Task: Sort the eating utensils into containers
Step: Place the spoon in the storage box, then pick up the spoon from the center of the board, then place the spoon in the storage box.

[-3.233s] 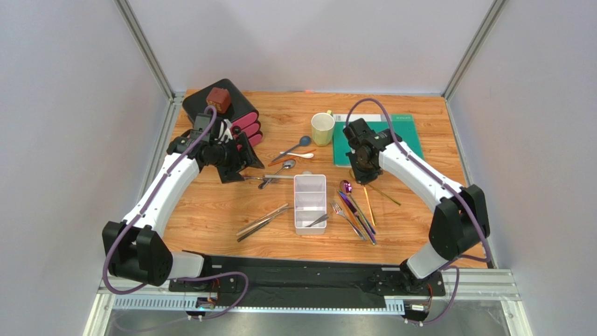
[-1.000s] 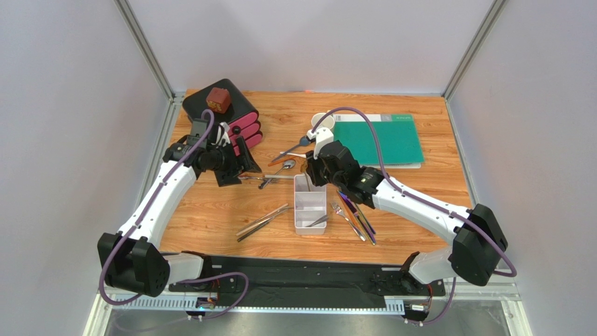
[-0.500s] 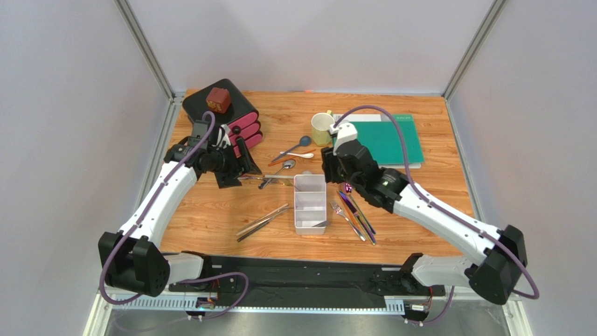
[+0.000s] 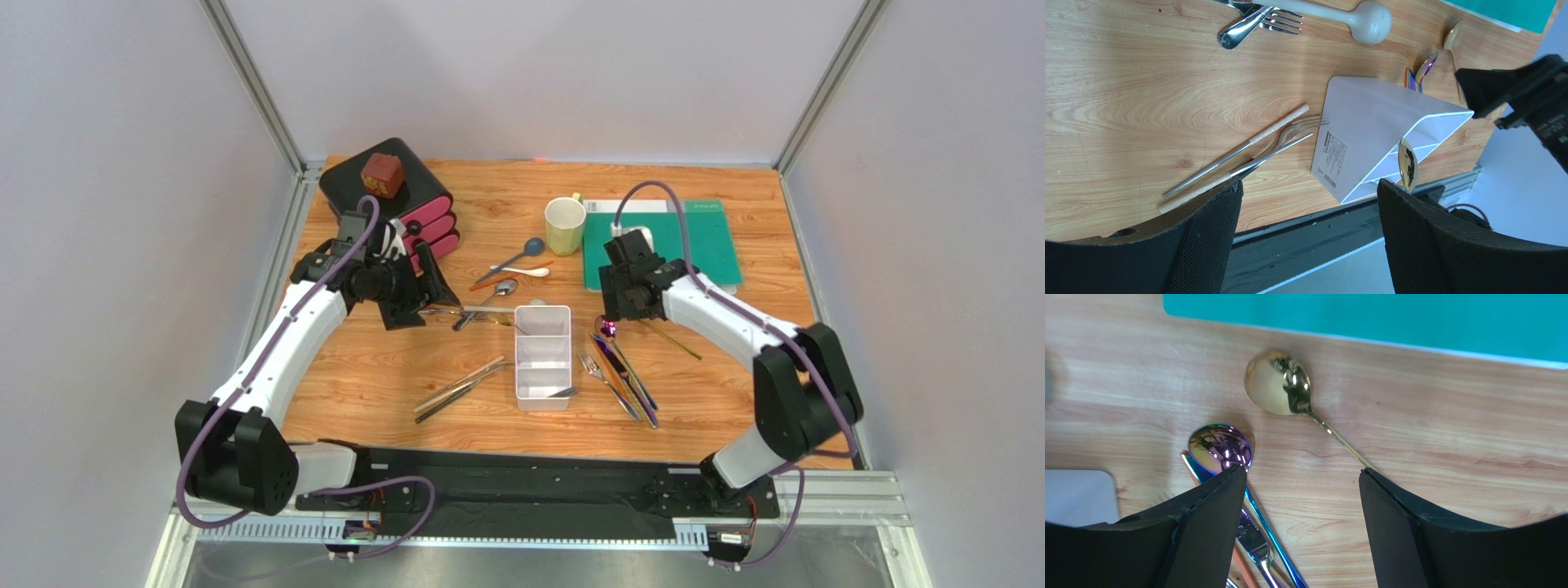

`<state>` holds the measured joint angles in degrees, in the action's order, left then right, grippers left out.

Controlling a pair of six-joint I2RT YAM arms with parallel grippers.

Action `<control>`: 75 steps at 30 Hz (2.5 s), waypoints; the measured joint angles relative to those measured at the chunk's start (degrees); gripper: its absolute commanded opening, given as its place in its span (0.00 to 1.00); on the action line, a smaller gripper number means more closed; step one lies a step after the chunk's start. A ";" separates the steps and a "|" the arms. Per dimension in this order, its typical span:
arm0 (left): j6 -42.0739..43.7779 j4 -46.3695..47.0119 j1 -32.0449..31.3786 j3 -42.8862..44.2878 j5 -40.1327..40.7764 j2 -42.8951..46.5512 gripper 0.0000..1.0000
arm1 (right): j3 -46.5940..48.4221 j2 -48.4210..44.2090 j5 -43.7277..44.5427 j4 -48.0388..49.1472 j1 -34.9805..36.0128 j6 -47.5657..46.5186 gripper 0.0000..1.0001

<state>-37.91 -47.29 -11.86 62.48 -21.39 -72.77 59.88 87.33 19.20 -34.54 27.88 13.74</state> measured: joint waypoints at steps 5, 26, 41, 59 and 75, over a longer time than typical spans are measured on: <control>0.15 0.00 0.00 0.00 -0.39 -0.26 0.85 | 2.54 7.93 -1.51 -2.10 -0.42 -0.70 0.74; 0.68 -0.02 0.00 0.00 -0.11 -0.83 0.85 | 3.52 14.12 -8.92 -0.26 -10.16 -6.08 0.65; 0.81 -0.04 0.39 0.00 0.09 -2.05 0.86 | 3.98 14.86 -15.26 0.66 -11.06 -7.23 0.00; 0.94 0.00 0.44 0.00 -0.15 -4.17 0.86 | 3.87 0.92 -15.76 -12.61 -5.97 -4.79 0.00; 0.96 0.02 0.44 -0.02 -0.26 -4.17 0.85 | 21.24 -6.80 -13.88 -4.11 14.08 -4.92 0.00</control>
<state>-36.95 -47.27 -11.42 62.46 -21.65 -76.95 81.12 80.53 5.32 -38.65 41.95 8.82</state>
